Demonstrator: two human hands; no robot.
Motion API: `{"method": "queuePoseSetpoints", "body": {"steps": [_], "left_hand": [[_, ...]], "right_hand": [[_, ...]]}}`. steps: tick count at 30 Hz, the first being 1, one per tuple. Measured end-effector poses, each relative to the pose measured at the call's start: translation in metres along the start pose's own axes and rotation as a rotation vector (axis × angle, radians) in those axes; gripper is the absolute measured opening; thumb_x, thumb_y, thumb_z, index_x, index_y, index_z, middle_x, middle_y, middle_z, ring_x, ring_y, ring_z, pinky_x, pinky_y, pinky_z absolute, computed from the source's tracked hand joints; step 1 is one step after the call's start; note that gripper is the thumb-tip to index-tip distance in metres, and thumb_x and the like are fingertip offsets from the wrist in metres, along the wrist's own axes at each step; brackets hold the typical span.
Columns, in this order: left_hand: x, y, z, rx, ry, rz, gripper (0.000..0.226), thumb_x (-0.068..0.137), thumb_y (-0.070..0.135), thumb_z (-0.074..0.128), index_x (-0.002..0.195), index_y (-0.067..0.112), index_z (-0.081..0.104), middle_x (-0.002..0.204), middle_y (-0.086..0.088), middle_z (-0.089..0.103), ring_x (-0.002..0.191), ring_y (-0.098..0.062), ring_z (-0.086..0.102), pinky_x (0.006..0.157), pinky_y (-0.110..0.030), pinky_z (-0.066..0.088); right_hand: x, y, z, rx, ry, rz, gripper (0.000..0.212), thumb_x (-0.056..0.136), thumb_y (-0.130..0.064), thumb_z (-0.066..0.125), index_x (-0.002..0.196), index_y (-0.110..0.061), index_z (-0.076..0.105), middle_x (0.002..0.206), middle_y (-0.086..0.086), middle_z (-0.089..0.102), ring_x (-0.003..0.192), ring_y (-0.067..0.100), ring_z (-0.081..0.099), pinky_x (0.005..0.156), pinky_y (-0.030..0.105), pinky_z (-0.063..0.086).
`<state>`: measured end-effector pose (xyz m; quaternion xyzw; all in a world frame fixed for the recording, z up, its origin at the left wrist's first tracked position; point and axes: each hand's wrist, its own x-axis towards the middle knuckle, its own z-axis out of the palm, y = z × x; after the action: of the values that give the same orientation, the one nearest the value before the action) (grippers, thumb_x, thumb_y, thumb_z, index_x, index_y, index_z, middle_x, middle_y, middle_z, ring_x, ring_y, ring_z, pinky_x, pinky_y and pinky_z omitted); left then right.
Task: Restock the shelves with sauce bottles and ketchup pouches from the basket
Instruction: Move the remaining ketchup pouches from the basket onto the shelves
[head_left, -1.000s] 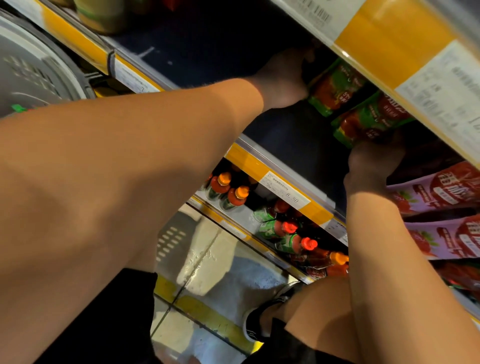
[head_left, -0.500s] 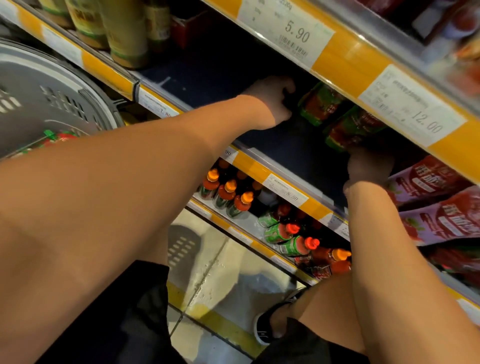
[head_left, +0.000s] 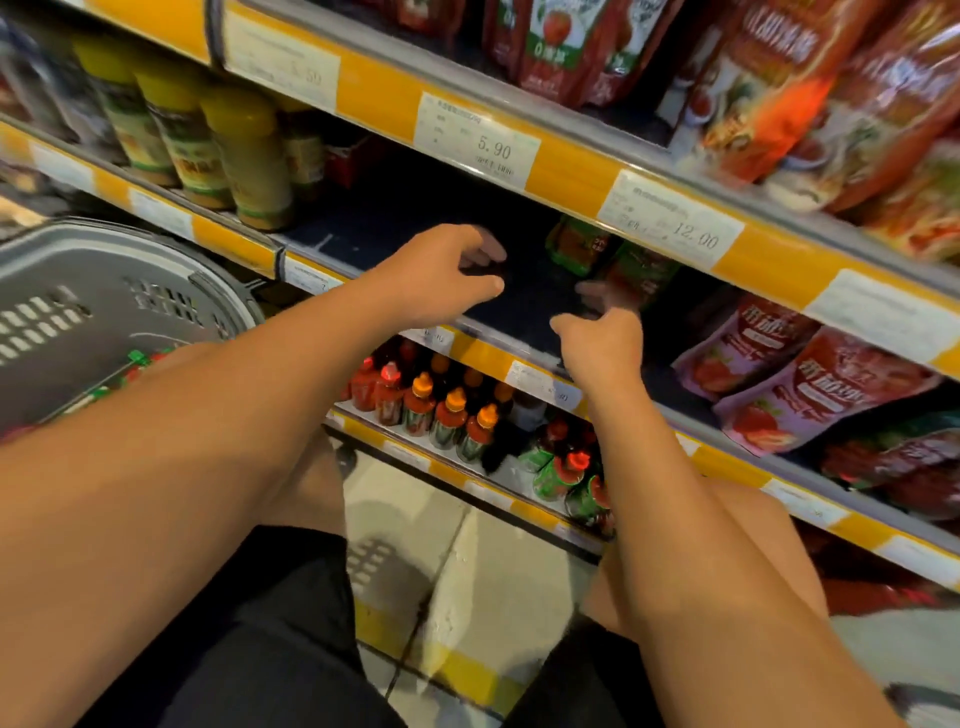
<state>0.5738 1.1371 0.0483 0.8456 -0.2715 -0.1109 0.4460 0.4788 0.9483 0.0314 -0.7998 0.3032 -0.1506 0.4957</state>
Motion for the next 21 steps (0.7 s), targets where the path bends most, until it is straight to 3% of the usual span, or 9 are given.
{"method": "queuePoseSetpoints", "body": {"steps": [3,5,8,11,14,16,19,21], "left_hand": [[-0.033,0.001,-0.021,0.028,0.044,0.017,0.031,0.097,0.036,0.068,0.127,0.029,0.066,0.129,0.011,0.065,0.123,-0.004,0.059,0.109,-0.033,0.047],[-0.055,0.000,-0.037,0.044,0.095,0.026,0.031,0.097,0.038,0.068,0.128,0.032,0.066,0.129,0.016,0.065,0.124,0.000,0.058,0.108,-0.030,0.046],[-0.094,-0.009,-0.070,0.037,0.202,0.025,0.033,0.098,0.039,0.067,0.131,0.035,0.065,0.131,0.020,0.065,0.126,0.005,0.056,0.107,-0.031,0.046],[-0.141,-0.031,-0.101,-0.035,0.308,-0.030,0.033,0.100,0.034,0.067,0.133,0.037,0.064,0.134,0.020,0.064,0.129,0.005,0.054,0.111,-0.042,0.046],[-0.188,-0.057,-0.127,-0.096,0.414,-0.104,0.032,0.099,0.031,0.068,0.131,0.037,0.067,0.133,0.019,0.066,0.130,0.000,0.056,0.111,-0.049,0.047],[-0.217,-0.075,-0.142,-0.096,0.487,-0.144,0.032,0.099,0.028,0.070,0.129,0.036,0.068,0.131,0.018,0.067,0.127,0.001,0.058,0.108,-0.043,0.050],[-0.258,-0.100,-0.160,-0.100,0.581,-0.207,0.030,0.097,0.025,0.072,0.125,0.037,0.070,0.124,0.020,0.070,0.118,0.006,0.063,0.093,-0.016,0.051],[-0.283,-0.117,-0.171,-0.099,0.638,-0.260,0.030,0.096,0.024,0.073,0.124,0.034,0.071,0.124,0.018,0.071,0.116,0.005,0.064,0.093,-0.018,0.051]], "right_hand": [[-0.021,-0.009,0.013,-0.063,-0.132,-0.164,0.044,0.088,-0.020,0.072,0.131,-0.026,0.062,0.134,-0.005,0.060,0.124,0.013,0.057,0.099,0.036,0.052],[-0.033,-0.013,0.019,-0.079,-0.189,-0.229,0.044,0.091,-0.025,0.071,0.133,-0.029,0.060,0.139,-0.009,0.058,0.130,0.012,0.053,0.105,0.038,0.049],[-0.051,-0.027,0.033,-0.066,-0.254,-0.337,0.042,0.093,-0.031,0.071,0.134,-0.033,0.059,0.138,-0.014,0.058,0.130,0.007,0.053,0.105,0.036,0.048],[-0.073,-0.050,0.053,-0.033,-0.324,-0.418,0.038,0.094,-0.032,0.071,0.131,-0.034,0.062,0.135,-0.016,0.059,0.127,0.004,0.054,0.105,0.033,0.048],[-0.101,-0.075,0.077,-0.023,-0.423,-0.491,0.034,0.093,-0.035,0.070,0.127,-0.040,0.062,0.133,-0.018,0.060,0.122,-0.004,0.054,0.096,0.018,0.044],[-0.120,-0.093,0.096,-0.045,-0.490,-0.548,0.032,0.093,-0.036,0.070,0.123,-0.042,0.062,0.126,-0.020,0.061,0.112,-0.010,0.055,0.085,0.007,0.042],[-0.148,-0.118,0.128,-0.120,-0.603,-0.637,0.033,0.093,-0.037,0.070,0.126,-0.038,0.063,0.131,-0.016,0.061,0.122,0.002,0.054,0.095,0.023,0.044],[-0.166,-0.132,0.151,-0.168,-0.698,-0.667,0.037,0.093,-0.038,0.070,0.130,-0.036,0.062,0.136,-0.016,0.059,0.127,0.005,0.052,0.100,0.029,0.043]]}}
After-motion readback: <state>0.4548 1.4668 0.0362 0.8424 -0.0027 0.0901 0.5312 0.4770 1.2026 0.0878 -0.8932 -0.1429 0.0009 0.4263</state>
